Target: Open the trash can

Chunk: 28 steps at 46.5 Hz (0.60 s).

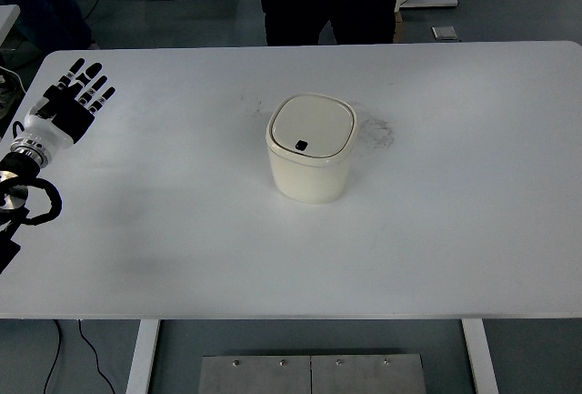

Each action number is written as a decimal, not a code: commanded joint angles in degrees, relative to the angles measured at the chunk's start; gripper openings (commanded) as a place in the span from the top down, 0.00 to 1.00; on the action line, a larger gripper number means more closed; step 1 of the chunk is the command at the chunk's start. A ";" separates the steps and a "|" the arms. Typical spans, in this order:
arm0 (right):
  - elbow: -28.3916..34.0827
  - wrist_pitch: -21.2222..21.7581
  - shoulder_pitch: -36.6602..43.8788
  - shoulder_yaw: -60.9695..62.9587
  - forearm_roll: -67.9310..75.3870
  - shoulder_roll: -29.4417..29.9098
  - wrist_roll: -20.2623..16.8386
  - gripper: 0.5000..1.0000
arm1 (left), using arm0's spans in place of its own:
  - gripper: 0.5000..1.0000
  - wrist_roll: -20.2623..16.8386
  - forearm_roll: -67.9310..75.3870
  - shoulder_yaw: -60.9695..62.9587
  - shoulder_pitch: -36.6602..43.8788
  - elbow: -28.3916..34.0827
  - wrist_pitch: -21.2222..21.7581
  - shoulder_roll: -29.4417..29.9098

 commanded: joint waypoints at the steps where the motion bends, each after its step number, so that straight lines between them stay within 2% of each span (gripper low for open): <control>1: 0.00 0.00 0.00 0.00 0.00 0.00 0.00 0.02 | 0.00 0.08 0.08 0.00 -0.37 0.00 0.01 0.16; 28: 0.00 0.00 0.00 0.00 0.00 0.00 0.00 0.02 | 0.00 0.26 0.61 0.35 -2.48 -0.26 0.36 0.25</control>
